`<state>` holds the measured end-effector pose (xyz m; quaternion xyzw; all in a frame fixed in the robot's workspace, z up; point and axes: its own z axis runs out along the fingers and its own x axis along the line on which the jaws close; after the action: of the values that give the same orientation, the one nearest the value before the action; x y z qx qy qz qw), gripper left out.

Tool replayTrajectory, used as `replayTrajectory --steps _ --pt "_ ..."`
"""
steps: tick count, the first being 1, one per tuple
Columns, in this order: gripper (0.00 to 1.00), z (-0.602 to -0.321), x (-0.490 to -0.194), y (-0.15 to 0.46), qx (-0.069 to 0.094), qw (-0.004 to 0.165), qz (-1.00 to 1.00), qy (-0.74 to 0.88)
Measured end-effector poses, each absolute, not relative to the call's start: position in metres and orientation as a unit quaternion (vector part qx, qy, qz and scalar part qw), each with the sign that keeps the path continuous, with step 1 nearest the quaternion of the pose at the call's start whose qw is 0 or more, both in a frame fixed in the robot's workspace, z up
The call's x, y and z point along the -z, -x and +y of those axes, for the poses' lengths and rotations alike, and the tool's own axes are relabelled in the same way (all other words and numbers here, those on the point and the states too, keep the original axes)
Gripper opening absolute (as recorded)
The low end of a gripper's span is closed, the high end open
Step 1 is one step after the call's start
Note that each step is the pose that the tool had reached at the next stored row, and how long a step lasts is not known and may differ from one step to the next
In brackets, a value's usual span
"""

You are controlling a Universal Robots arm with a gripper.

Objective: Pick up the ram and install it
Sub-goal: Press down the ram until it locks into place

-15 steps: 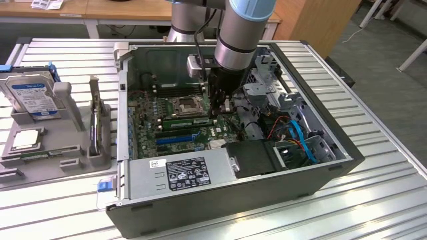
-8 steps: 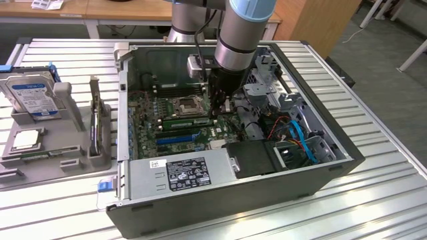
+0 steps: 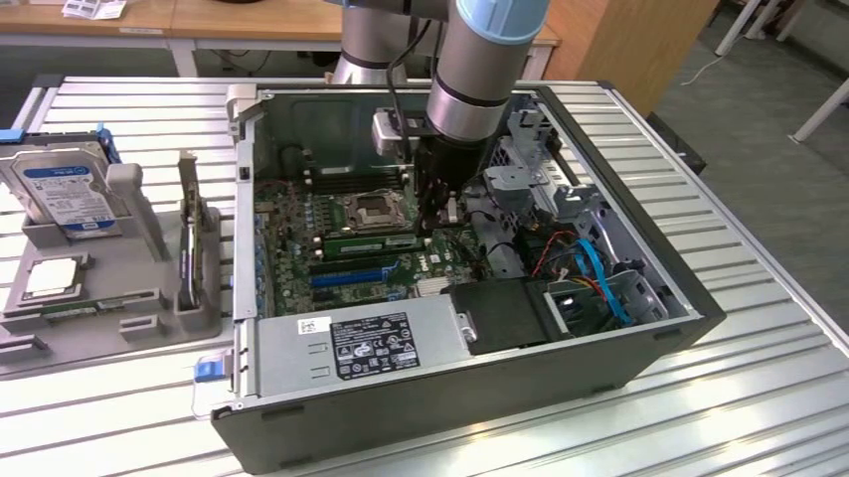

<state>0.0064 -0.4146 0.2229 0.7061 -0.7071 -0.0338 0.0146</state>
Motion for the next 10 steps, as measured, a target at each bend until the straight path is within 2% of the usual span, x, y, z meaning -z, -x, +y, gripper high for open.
replayTrajectory --steps 10 --pt "0.1 -0.4146 -0.2223 -0.0064 0.034 0.015 -0.707 -0.706"
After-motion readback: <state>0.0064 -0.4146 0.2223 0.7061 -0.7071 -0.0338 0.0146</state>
